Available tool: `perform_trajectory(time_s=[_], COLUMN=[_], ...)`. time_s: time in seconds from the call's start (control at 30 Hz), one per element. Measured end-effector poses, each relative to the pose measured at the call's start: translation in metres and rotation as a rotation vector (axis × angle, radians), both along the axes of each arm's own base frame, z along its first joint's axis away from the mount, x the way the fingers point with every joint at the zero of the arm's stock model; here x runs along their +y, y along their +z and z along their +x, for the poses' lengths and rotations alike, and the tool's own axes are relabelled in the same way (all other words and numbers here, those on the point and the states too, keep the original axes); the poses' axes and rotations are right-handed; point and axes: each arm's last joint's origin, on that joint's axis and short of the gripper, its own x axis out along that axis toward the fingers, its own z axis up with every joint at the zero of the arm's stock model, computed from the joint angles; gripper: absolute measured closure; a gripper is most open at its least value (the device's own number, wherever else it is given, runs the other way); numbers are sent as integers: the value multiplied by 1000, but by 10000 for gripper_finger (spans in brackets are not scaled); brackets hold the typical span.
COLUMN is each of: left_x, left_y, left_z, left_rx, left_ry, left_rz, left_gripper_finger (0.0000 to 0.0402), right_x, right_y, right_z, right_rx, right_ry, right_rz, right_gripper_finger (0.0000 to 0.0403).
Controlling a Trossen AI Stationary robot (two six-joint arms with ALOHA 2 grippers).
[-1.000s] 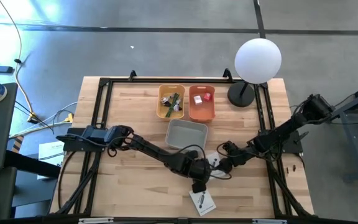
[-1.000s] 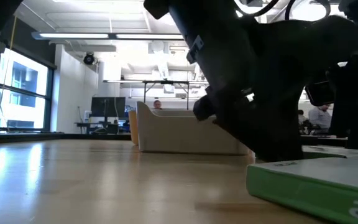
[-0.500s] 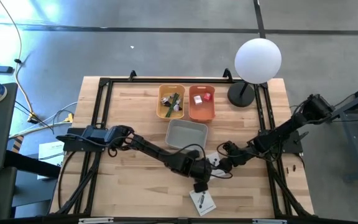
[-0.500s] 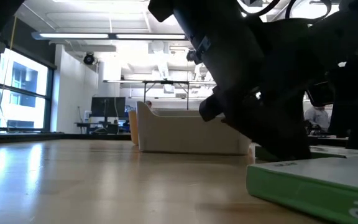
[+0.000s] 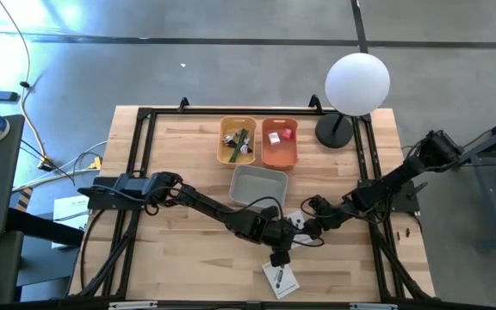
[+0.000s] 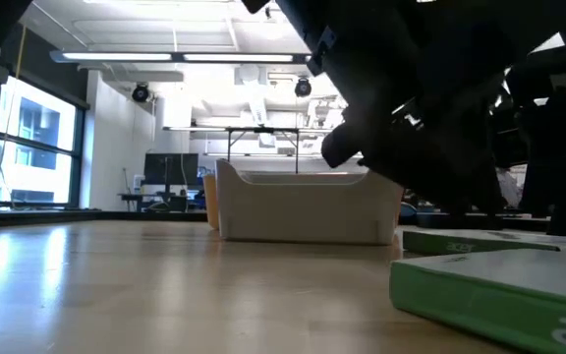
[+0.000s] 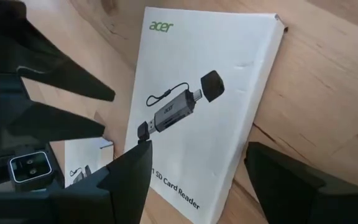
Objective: Pick and place items into bin
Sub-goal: Put the right card reader box into the gray bin
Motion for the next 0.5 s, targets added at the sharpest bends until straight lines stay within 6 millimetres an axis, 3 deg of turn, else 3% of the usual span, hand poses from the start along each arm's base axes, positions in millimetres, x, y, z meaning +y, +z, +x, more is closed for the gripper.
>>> perform_trajectory(time_s=[0.5], left_x=[1], left_y=[-8], left_z=[1], left_rx=[12], left_ry=[20], left_rz=[15], left_gripper_finger=[289], right_x=[1], right_y=[2], right_z=[1], right_rx=[-19], right_ry=[3], right_rz=[13], right_gripper_finger=[155])
